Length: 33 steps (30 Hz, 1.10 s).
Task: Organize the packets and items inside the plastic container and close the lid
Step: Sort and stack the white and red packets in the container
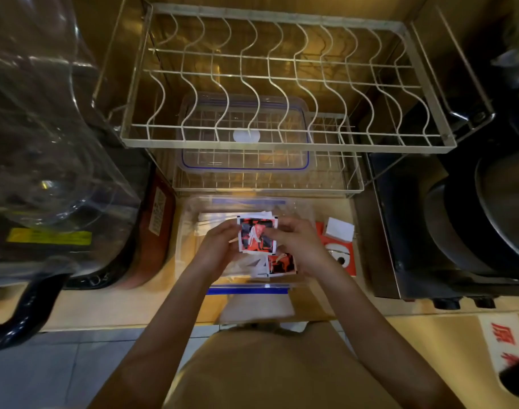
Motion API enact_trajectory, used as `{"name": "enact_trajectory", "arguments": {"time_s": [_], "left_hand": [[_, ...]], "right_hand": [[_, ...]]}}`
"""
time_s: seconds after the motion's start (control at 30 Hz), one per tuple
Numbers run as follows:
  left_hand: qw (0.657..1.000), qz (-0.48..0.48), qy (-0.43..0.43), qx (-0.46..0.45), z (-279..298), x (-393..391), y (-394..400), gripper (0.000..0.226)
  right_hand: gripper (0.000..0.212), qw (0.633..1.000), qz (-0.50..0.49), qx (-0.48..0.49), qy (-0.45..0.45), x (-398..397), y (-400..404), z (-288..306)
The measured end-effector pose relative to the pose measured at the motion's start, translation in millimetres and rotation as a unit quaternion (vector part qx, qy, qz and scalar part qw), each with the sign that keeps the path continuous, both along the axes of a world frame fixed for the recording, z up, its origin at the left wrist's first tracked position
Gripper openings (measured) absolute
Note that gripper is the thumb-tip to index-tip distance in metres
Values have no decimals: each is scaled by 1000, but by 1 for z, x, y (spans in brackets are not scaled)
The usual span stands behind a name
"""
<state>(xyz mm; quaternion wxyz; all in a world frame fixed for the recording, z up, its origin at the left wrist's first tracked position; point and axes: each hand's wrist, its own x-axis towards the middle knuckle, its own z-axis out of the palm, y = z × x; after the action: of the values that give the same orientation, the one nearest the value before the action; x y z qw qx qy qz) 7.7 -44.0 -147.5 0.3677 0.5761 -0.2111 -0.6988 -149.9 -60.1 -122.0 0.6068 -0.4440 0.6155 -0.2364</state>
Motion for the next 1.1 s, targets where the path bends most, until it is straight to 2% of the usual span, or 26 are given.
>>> {"name": "enact_trajectory", "arguments": {"time_s": [0.1,0.17,0.33,0.4,0.53,0.6,0.7,0.83,0.93,1.03,1.1], "left_hand": [[1000,-8,29,3,2,-5,7,21],[1000,-23,-10,-17,1,-7,12,26],[993,-12,-111,-41,-1,-9,17,42],[990,-1,-129,-49,-1,-6,18,46],[986,15,-154,-59,-1,-1,26,47],[983,22,-168,-71,-1,0,30,45],[981,25,-179,-75,0,-1,36,41],[984,36,-159,-76,-1,-1,37,41],[985,45,-149,-73,0,-1,34,38],[988,54,-128,-71,0,-2,32,35],[988,58,-123,-69,-1,-2,30,34]], "right_hand": [[14,992,3,-67,111,10,5,-12],[16,978,23,-110,175,14,9,-16],[14,973,31,-116,197,11,12,-19],[13,962,69,-111,238,5,10,-25],[27,895,275,-99,336,-3,10,-35],[32,859,339,-98,371,-4,10,-36],[37,814,397,-110,410,-3,6,-40],[38,792,415,-126,430,-3,5,-43],[29,802,398,-157,417,-7,7,-41],[19,871,307,-161,348,-16,6,-31],[19,930,197,-147,273,-21,4,-14]]}}
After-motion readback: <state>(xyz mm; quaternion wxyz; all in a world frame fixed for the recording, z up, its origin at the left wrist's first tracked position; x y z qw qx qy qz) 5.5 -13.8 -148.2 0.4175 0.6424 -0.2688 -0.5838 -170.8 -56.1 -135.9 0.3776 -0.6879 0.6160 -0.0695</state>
